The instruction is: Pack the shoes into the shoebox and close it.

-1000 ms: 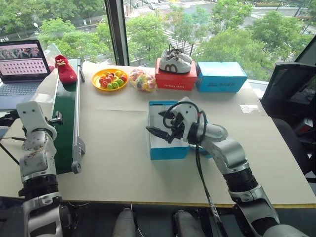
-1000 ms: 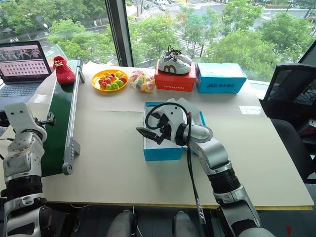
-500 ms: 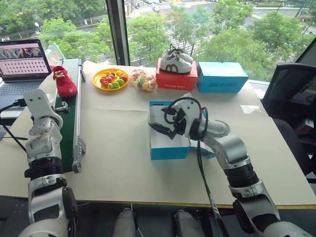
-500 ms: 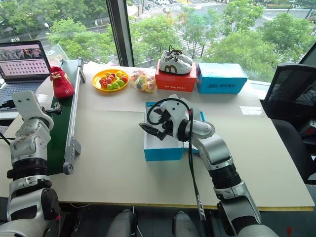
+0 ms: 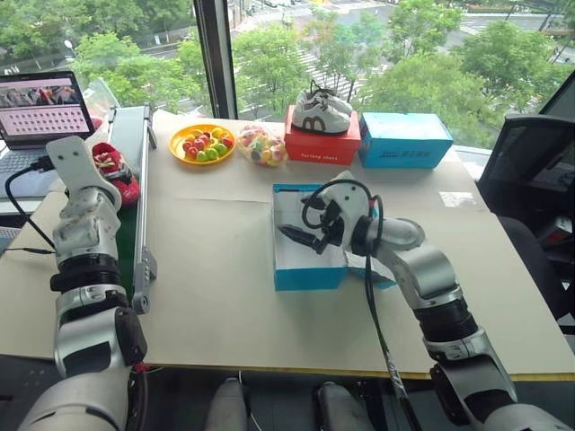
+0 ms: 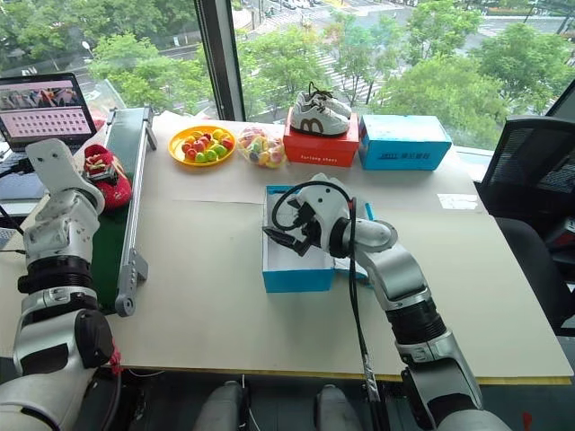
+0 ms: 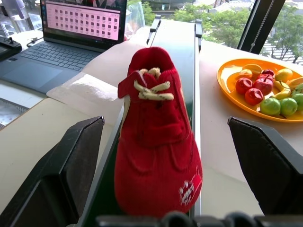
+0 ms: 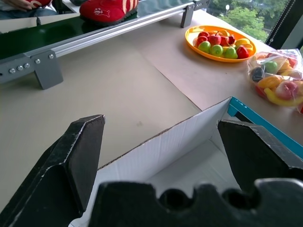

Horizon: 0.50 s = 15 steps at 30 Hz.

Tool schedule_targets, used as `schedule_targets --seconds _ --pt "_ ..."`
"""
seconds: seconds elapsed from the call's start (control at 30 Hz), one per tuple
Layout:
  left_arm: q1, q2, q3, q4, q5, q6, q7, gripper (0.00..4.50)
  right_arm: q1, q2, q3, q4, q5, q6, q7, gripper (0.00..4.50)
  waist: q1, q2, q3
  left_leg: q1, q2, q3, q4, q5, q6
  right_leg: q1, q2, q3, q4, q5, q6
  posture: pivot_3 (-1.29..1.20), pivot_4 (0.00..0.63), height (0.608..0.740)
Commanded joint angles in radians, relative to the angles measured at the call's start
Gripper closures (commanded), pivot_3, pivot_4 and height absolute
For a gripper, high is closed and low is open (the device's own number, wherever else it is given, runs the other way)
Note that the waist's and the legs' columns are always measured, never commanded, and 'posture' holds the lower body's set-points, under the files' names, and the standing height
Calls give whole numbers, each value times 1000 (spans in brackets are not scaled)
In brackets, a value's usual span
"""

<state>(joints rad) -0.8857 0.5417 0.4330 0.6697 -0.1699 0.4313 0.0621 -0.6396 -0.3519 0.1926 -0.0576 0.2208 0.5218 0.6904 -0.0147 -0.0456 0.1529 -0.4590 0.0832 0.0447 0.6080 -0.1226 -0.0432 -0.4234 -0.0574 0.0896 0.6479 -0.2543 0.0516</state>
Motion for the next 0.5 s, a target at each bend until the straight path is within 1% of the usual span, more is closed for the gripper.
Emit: schedule_targets --seconds 0.03,0.1,0.23,0.27,0.3,0.5 --pt "-8 0 23 4 -25 34 32 0 5 -18 -8 -50 -3 -18 12 27 -1 0 0 0 0 0 0 0 0 0 0 0 0 0 0 0 150 740" --pt "1 -7 27 6 -33 56 44 0 6 -21 -8 -49 -6 -17 12 27 0 0 0 0 0 0 0 0 0 0 0 0 0 0 0 0 150 740" --pt "14 -41 91 18 -99 112 76 0 6 -25 -8 -50 -14 -14 7 27 1 0 0 0 0 0 0 0 0 0 0 0 0 0 0 0 150 740" --pt "17 -45 93 17 -107 121 70 522 5 -27 -8 -50 -17 -13 6 0 0 0 0 0 0 0 0 0 0 0 0 0 0 0 0 0 150 740" --pt "20 -49 92 13 -112 126 66 703 5 -28 -8 -49 -21 -11 4 0 1 0 0 0 0 0 0 0 0 0 0 0 1 0 0 0 150 740" --pt "27 -60 86 -19 -120 119 71 2941 2 -30 -10 -44 -30 -10 -1 0 8 0 0 1 0 -1 0 1 -1 2 0 -1 1 0 0 0 150 740"
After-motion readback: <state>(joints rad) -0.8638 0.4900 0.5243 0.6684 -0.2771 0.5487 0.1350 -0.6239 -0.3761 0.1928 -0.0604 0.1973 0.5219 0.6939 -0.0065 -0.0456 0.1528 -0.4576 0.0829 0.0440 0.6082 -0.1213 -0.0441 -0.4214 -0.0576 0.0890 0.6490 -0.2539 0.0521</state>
